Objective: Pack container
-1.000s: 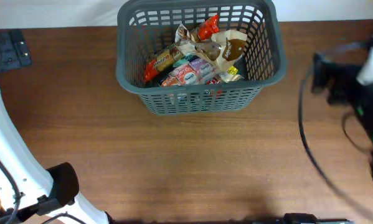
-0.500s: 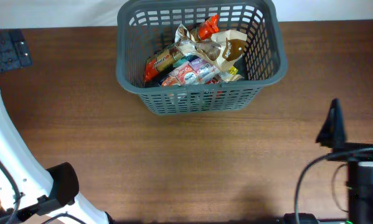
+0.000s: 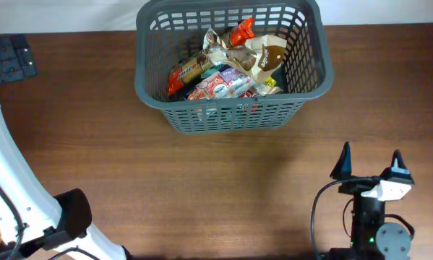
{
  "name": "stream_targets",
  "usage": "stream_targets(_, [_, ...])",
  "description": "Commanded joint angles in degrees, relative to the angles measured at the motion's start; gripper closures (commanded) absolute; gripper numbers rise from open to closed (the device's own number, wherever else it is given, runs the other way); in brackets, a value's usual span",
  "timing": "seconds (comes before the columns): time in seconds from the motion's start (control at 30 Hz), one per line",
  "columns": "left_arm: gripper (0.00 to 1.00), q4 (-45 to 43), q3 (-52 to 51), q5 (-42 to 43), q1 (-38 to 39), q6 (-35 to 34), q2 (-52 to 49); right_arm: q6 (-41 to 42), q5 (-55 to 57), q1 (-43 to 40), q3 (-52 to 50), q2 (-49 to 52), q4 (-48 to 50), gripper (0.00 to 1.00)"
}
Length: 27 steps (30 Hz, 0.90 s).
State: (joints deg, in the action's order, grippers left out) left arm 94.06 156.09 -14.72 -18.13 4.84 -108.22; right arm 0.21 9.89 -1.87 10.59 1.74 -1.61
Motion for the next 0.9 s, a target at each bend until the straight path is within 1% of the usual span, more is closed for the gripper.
stream_targets(0.0, [0.01, 0.11, -0.07, 0.59, -0.20, -0.74, 0.24, 0.31, 2.40, 0.26, -1.36, -1.55, 0.22, 0.01])
stream_targets(0.27, [0.01, 0.11, -0.04, 0.61, -0.20, -0.74, 0.24, 0.28, 2.64, 0.26, -5.01, -1.55, 0.09, 0.01])
stream_targets(0.5, [0.01, 0.11, -0.04, 0.61, -0.20, -0.74, 0.24, 0.28, 2.60, 0.26, -10.36, -1.55, -0.15, 0.01])
stream_targets(0.53, [0.01, 0.11, -0.04, 0.61, -0.20, -0.74, 0.24, 0.28, 2.56, 0.26, -10.27, -1.55, -2.38, 0.01])
stream_targets(0.87, [0.01, 0.11, -0.07, 0.59, -0.20, -0.74, 0.24, 0.28, 2.60, 0.31, -10.27, -1.53, -1.81, 0.01])
